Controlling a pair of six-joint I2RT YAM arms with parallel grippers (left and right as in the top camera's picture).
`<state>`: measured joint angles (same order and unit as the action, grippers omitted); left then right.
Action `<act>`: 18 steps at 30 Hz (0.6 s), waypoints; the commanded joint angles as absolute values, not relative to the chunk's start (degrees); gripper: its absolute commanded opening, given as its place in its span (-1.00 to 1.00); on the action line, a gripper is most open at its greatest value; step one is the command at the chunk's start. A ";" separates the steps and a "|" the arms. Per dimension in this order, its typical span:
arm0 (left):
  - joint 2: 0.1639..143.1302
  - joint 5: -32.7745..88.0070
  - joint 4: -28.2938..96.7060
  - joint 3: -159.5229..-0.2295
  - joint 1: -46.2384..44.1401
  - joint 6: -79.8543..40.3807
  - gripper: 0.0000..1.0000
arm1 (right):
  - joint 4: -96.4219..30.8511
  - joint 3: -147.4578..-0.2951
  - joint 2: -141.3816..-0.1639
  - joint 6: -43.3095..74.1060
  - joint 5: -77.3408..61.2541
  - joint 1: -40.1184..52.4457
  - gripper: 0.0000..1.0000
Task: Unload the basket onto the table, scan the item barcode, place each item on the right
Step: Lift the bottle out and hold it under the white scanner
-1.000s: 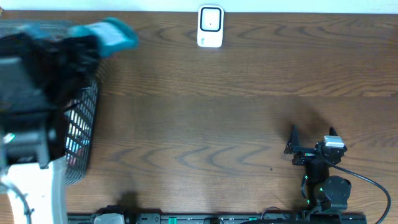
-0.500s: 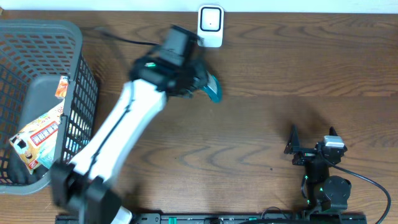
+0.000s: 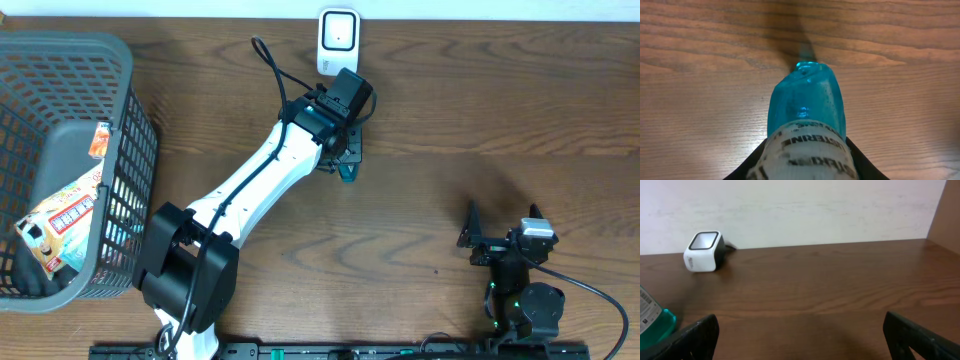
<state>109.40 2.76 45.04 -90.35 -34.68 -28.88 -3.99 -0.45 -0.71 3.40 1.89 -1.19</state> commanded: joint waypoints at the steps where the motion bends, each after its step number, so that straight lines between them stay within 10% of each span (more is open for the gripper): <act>1: 111.18 0.56 46.04 -90.48 -34.70 -26.55 -0.45 | -4.08 -0.32 -0.38 3.11 1.96 -0.69 0.99; 5: 111.18 0.58 46.44 -90.48 -34.76 -25.47 -0.25 | -4.08 -0.32 -0.38 3.11 1.96 -0.69 0.99; 11: 111.11 0.58 47.11 -90.50 -34.81 -25.06 0.69 | -4.08 -0.32 -0.38 3.11 1.96 -0.69 0.98; 18: 110.91 0.58 48.36 -90.50 -34.85 -20.53 0.74 | -4.08 -0.32 -0.38 3.11 1.96 -0.69 0.98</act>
<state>110.48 1.30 47.86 -90.35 -34.68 -23.46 -3.97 -0.45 -0.71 3.40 1.91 -1.19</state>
